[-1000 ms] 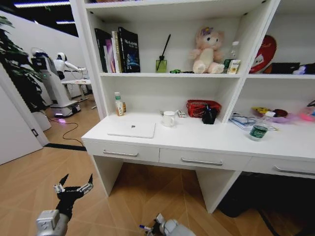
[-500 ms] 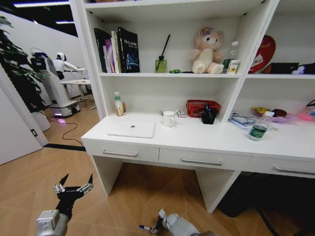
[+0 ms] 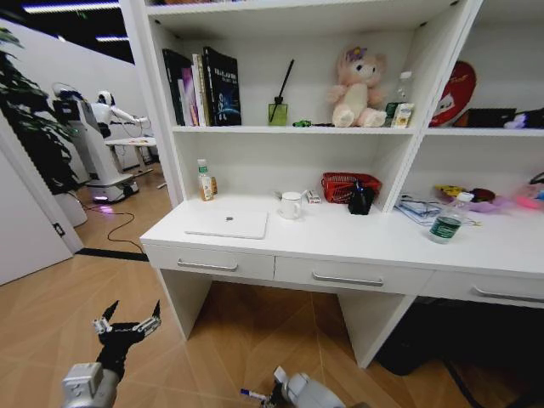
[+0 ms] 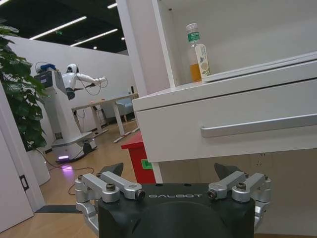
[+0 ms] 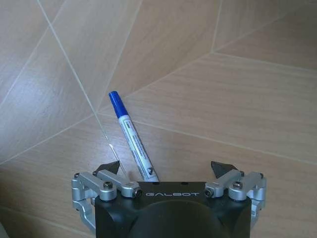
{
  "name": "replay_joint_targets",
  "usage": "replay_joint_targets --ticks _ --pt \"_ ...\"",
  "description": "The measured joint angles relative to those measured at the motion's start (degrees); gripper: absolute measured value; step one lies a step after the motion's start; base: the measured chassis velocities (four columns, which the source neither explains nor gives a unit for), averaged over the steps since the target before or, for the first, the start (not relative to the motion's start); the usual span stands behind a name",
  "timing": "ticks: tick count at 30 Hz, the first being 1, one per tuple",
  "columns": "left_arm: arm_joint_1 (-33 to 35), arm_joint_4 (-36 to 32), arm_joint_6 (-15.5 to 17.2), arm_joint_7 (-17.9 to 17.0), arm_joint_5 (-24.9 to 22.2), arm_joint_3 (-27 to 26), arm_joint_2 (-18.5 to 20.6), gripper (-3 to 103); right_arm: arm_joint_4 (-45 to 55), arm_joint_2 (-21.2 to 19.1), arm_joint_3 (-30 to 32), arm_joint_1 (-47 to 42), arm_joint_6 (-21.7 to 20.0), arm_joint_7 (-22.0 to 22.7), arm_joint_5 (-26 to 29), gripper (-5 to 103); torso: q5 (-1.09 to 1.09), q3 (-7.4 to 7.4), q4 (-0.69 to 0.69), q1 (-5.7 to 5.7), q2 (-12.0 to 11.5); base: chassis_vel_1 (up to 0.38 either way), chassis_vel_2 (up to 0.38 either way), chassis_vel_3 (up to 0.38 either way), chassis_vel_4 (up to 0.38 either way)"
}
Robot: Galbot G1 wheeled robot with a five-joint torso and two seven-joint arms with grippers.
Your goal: Organize the objects on the table.
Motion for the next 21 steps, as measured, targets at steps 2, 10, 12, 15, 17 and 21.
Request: replay_joint_targets --ticks 2,10,12,15,17,21 --pt "0.0 0.0 0.0 0.0 0.0 0.0 0.0 100 0.5 0.0 -0.1 -0.3 0.2 0.0 -0.5 100 0.0 0.0 0.0 0.0 0.0 0.0 0.0 0.0 0.0" --pt "0.0 0.0 0.0 0.0 0.0 0.0 0.0 100 2.3 0.0 0.0 -1.5 0.9 -0.4 -0.2 100 0.0 0.0 0.0 0.0 0.0 0.0 0.0 0.0 0.0" --pt "0.0 0.0 0.0 0.0 0.0 0.0 0.0 100 2.9 0.0 -0.1 -1.9 0.9 -0.8 0.3 100 0.0 0.01 0.0 0.01 0.0 0.0 0.0 0.0 0.0" --pt "0.0 0.0 0.0 0.0 0.0 0.0 0.0 100 3.7 0.0 -0.1 -2.3 0.8 -1.1 1.2 100 0.0 0.01 0.0 0.01 0.0 0.0 0.0 0.0 0.0" --pt "0.0 0.0 0.0 0.0 0.0 0.0 0.0 100 3.8 0.0 -0.1 -2.5 0.6 -1.1 2.6 100 0.0 0.01 0.0 0.01 0.0 0.0 0.0 0.0 0.0" --pt "0.0 0.0 0.0 0.0 0.0 0.0 0.0 100 4.0 0.0 -0.2 -2.6 0.5 -1.1 3.3 100 0.0 0.0 0.0 0.0 0.0 0.0 0.0 0.0 0.0"
